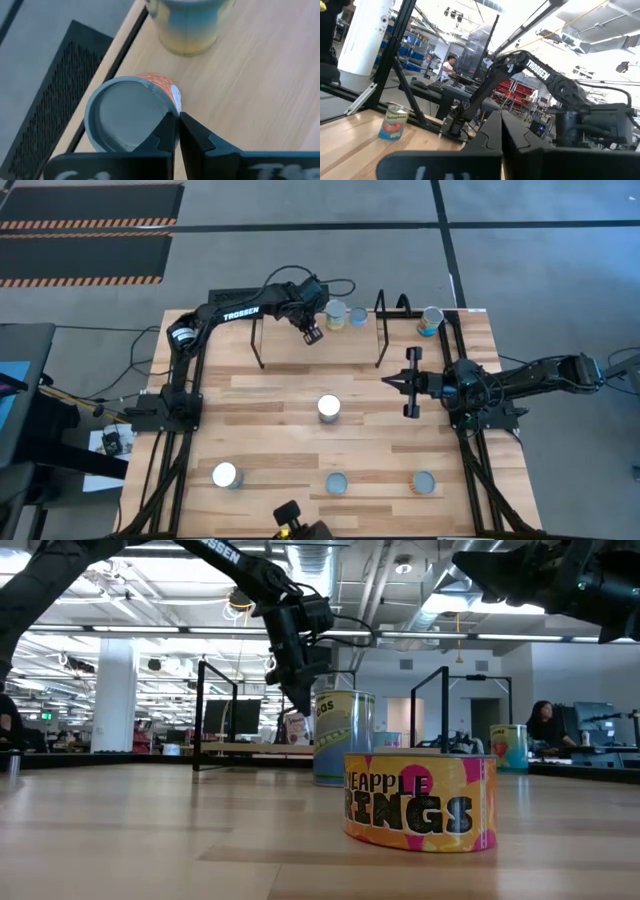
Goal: Pick and place cans onto a shelf
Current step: Put the canned meatballs on the shelf
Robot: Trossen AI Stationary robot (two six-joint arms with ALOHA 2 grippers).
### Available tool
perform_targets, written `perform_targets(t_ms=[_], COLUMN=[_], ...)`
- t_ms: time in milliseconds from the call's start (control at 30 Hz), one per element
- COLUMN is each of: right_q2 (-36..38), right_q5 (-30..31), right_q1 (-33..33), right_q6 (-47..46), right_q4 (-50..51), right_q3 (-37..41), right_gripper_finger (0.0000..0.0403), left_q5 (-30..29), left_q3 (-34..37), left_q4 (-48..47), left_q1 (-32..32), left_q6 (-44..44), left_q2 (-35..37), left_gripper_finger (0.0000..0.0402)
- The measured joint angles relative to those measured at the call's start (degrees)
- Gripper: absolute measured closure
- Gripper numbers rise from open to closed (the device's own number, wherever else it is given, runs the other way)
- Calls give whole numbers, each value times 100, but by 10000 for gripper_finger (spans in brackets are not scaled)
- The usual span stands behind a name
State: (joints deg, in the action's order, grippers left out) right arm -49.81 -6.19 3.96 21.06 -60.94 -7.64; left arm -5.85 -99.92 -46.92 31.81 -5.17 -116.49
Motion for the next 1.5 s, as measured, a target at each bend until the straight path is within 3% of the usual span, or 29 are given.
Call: perform_targets(t_ms=[1500], right_q2=[1], right_q5=[1], right_q1=[-60], right_q6=[42], right_q4=[-83], right_q3=[0], right_gripper_finger=[395], left_q5=[64], left_q3=[0], left_q4=[-45], left_q1=[-10], left_q6=[48], left_q2=[11], left_gripper_finger=[385])
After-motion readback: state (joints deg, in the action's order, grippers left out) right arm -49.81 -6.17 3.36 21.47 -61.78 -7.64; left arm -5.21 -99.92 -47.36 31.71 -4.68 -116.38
